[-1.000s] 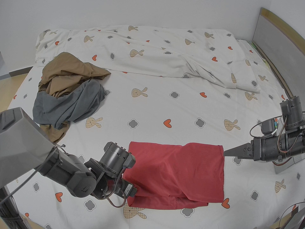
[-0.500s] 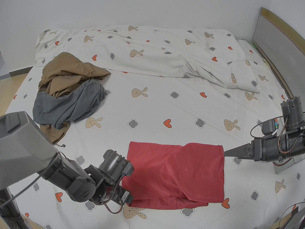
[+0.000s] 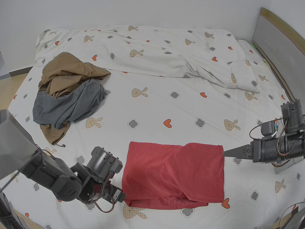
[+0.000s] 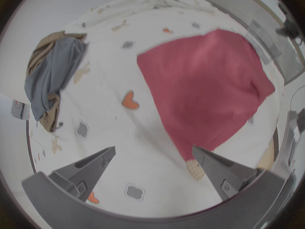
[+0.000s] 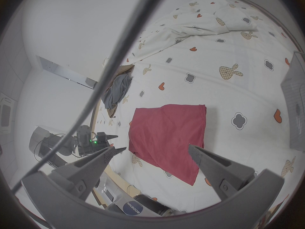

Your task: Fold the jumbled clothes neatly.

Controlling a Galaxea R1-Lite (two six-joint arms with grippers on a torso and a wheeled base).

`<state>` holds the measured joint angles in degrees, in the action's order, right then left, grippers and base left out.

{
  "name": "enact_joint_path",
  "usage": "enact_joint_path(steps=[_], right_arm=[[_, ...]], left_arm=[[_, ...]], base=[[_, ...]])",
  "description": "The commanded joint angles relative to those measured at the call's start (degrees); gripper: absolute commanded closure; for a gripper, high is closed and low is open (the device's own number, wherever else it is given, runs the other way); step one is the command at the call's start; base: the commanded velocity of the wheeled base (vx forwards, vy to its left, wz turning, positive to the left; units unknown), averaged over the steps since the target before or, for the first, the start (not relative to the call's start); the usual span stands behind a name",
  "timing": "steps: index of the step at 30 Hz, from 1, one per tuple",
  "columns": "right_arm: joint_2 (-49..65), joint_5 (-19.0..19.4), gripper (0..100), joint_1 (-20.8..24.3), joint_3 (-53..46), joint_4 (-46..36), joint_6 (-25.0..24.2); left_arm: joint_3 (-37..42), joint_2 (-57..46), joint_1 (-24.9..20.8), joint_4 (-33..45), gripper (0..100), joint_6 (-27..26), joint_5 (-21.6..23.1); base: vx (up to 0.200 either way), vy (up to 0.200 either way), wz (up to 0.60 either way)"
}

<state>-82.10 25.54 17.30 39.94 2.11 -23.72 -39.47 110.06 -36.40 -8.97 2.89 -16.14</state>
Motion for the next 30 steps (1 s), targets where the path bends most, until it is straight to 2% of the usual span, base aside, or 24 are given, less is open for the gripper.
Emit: enact_joint_path(steps=[1,6,7,9,15,16,21,25,30], right_arm=[[-0.51,0.04,0,0.46,-0.30,0.09,-0.01],[-1.30,0.04,0,2.92,0.14,0.09,-0.10],[-2.71,-0.05,0,4.06,0.41,0.18,-0.01],[-3.59,-0.14,0,4.85,0.67,0.18,-0.10],[-7.02,-0.14,0,6.43,1.37,0.18,-0.10],[-8.60,-0.23,0,6.87,1.99,0.18,-0.10],[-11.76,-0.14,0,8.54,4.36,0.18,-0.97],[-18.44,0.30,0,12.50,11.92,0.18,-6.60],[-23.45,0.92,0,15.40,15.70,0.18,-9.41]], left_arm=[[-4.56,-7.05,0.81,0.10,0,-0.16,0.23],[-10.54,-5.64,0.19,-0.08,0,0.01,1.90],[-15.19,-2.48,0.01,-0.08,0,0.98,4.01],[-19.85,1.30,-0.07,-0.08,0,3.00,5.15],[-27.68,9.47,-2.36,0.01,0,4.14,5.24],[-29.61,11.76,-3.85,0.01,0,4.14,5.24],[-30.14,14.40,-5.08,0.10,0,4.05,5.24],[-28.55,14.84,-4.56,0.01,0,4.05,5.42],[-28.47,16.42,-1.92,-0.08,0,3.70,7.00]], base=[[0.000,0.000,0.00],[0.000,0.000,0.00],[0.000,0.000,0.00],[0.000,0.000,0.00],[0.000,0.000,0.00],[0.000,0.000,0.00],[0.000,0.000,0.00],[0.000,0.000,0.00],[0.000,0.000,0.00]])
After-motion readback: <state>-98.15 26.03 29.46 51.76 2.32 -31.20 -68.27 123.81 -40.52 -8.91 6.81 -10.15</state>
